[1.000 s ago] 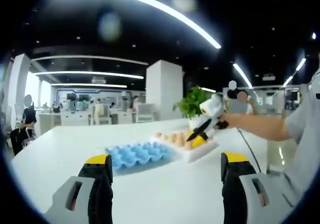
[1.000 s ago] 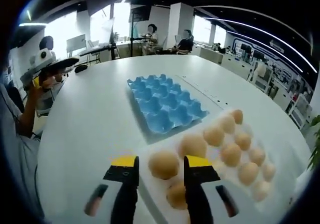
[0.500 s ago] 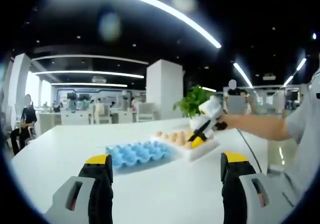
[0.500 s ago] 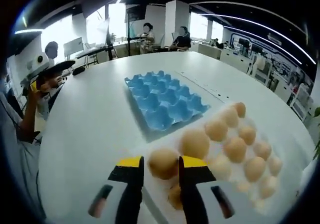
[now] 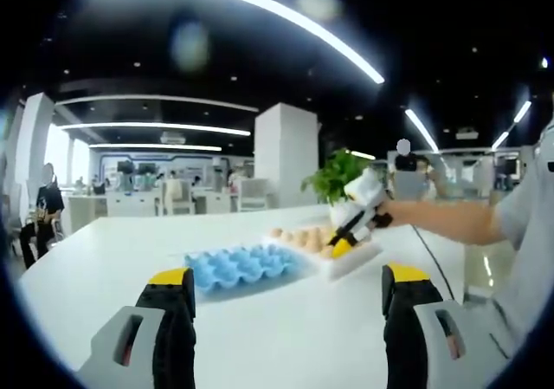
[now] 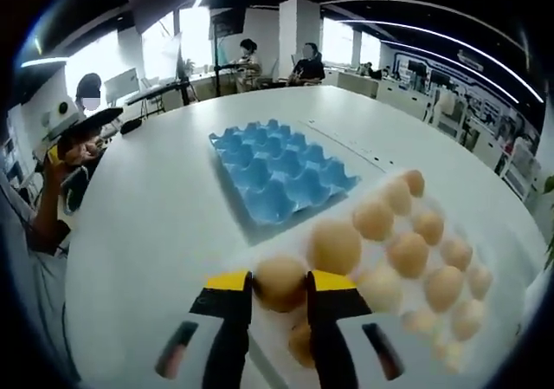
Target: Pick up the eggs on the table and place them into the egg tray on the table
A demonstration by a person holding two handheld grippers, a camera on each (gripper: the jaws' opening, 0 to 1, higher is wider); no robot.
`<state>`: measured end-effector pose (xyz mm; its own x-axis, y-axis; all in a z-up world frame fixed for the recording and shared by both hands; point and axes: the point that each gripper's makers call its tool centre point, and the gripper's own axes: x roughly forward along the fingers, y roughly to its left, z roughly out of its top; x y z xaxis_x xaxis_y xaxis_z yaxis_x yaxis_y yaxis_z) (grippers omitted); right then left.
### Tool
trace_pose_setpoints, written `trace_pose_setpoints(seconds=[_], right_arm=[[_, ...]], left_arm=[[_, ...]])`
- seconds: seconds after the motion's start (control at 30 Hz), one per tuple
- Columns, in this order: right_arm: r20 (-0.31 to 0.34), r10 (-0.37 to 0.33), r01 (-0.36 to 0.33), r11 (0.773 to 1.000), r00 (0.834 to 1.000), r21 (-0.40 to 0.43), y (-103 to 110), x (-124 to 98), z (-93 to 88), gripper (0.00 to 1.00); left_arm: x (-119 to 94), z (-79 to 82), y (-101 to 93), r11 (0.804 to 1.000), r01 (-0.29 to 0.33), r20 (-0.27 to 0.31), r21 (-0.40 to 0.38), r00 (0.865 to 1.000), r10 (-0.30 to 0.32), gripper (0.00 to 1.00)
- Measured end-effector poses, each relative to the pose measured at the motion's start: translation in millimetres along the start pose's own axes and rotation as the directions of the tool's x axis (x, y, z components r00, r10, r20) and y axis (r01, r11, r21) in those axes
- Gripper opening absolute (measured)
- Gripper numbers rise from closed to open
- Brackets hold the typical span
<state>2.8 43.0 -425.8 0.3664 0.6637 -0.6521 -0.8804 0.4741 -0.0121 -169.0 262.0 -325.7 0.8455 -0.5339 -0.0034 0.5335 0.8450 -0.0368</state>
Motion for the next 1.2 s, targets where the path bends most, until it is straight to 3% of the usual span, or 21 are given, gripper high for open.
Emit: trace_pose_setpoints(seconds=[0.37,0.63,0.93,1.2], right_arm=[[0.011,-0.005,0.005,1.0,1.0,-0.005,-0.3,0.4,-0.3,0.26],[0.027,-0.017,0.017,1.0,0.999,-0.006,-0.8,-0.1,0.4,0.26],[0.044,-0.06,0.061,0.998,0.997,-0.03,-0.8,-0.5,1.2,0.25],[0.055,-0.068,0.07,0.997,0.996,-0.04,-3.7,0.6,2.6,0.25]], left_arm=[[2.5,-3.7,-1.4,1.0,0.013,-0.01,0.0,1.0,-0.013,0.9],[3.4,10.6,9.4,1.0,0.009,0.015,0.014,1.0,-0.009,0.89],[26.6,27.9,5.9,0.994,0.103,0.051,0.045,0.993,-0.105,0.87],[37.3,25.0,10.7,0.989,0.146,0.034,0.035,0.989,-0.147,0.87]])
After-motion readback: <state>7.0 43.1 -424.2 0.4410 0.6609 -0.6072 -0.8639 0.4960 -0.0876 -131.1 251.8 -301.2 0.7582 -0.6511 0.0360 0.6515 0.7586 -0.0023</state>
